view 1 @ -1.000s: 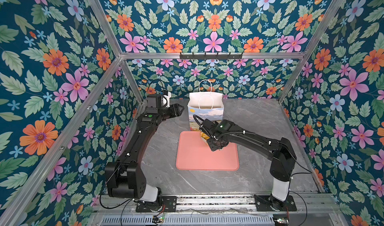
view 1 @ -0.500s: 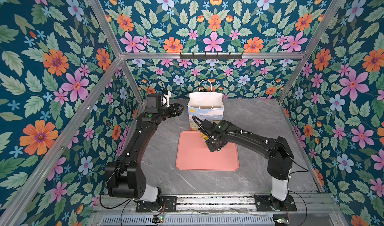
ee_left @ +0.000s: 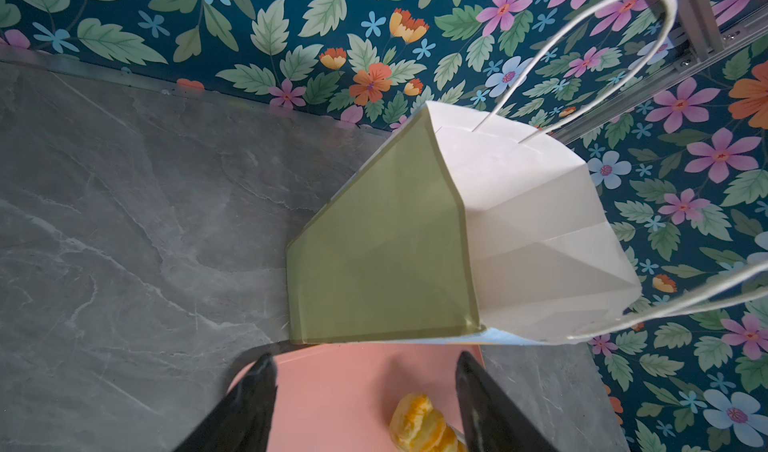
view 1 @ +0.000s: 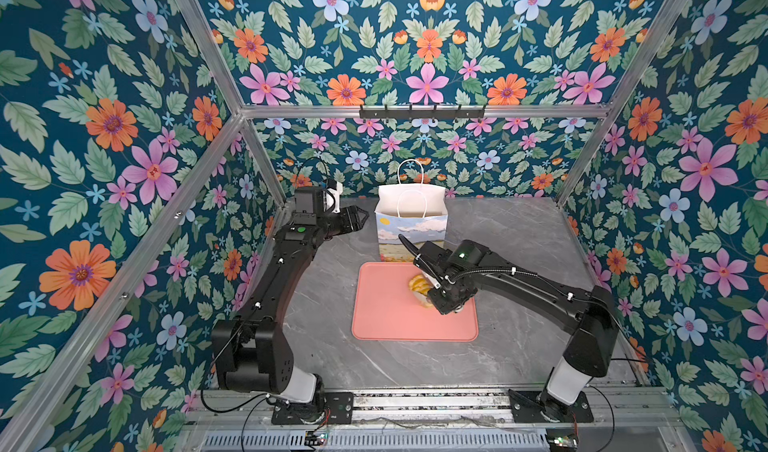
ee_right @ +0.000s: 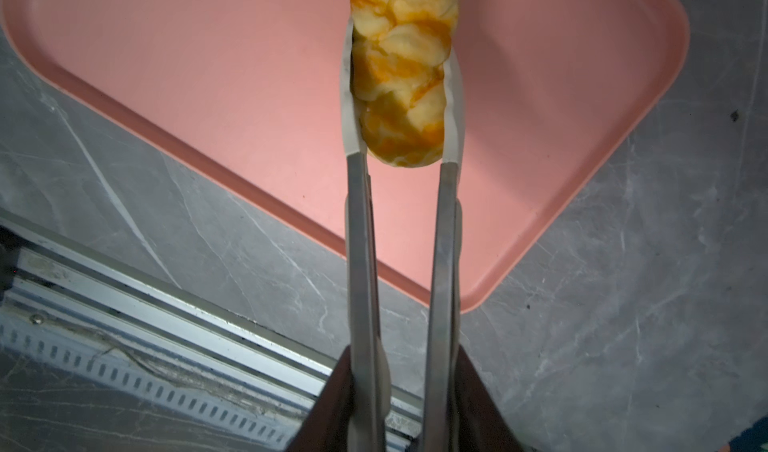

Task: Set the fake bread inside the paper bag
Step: 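Carry the braided bun in the tongs up over the bag opening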

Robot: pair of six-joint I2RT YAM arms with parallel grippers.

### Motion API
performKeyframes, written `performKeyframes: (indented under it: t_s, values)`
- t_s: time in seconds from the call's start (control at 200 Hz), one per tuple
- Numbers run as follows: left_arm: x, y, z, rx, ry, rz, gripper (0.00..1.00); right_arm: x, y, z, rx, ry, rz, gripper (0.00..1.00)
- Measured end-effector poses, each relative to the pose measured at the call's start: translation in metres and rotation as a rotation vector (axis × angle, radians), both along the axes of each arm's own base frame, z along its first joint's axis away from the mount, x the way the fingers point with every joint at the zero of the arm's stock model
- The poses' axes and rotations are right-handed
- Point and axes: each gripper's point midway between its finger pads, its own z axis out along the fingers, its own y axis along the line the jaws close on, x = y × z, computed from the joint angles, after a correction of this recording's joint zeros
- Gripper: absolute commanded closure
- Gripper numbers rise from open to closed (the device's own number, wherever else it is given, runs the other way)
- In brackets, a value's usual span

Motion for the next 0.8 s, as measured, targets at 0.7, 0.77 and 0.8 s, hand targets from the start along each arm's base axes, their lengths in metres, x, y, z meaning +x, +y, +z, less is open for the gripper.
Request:
performKeyframes:
  t_s: [0.7, 0.77, 0.8]
  values:
    - [0.004, -0.001, 0.002, -0.014, 0.003, 0.002, 0.31, 0.039, -0.144, 0.095, 0.045, -0.217, -0.288, 0.68]
    - [0.006, -0.002, 0.003, -0.016, 0.005, 0.004, 0.31, 0.045, -0.152, 0.105, 0.057, -0.24, -0.298, 0.67]
    - [0.007, -0.002, 0.003, -0.017, 0.004, 0.004, 0.31, 0.047, -0.155, 0.11, 0.062, -0.253, -0.304, 0.67]
